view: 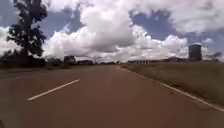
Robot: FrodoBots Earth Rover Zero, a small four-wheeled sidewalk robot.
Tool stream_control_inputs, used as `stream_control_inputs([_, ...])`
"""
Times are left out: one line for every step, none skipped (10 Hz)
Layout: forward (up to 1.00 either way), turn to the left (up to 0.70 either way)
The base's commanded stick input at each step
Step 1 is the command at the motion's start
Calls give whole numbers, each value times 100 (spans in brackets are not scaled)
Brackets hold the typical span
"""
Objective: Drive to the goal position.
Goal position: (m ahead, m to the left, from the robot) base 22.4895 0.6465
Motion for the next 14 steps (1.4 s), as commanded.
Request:
stream_control_inputs([100, 0])
stream_control_inputs([100, 0])
stream_control_inputs([100, 0])
stream_control_inputs([100, 0])
stream_control_inputs([100, 0])
stream_control_inputs([100, 0])
stream_control_inputs([100, 0])
stream_control_inputs([100, 0])
stream_control_inputs([100, 0])
stream_control_inputs([100, 0])
stream_control_inputs([100, 0])
stream_control_inputs([100, 0])
stream_control_inputs([100, 0])
stream_control_inputs([100, 0])
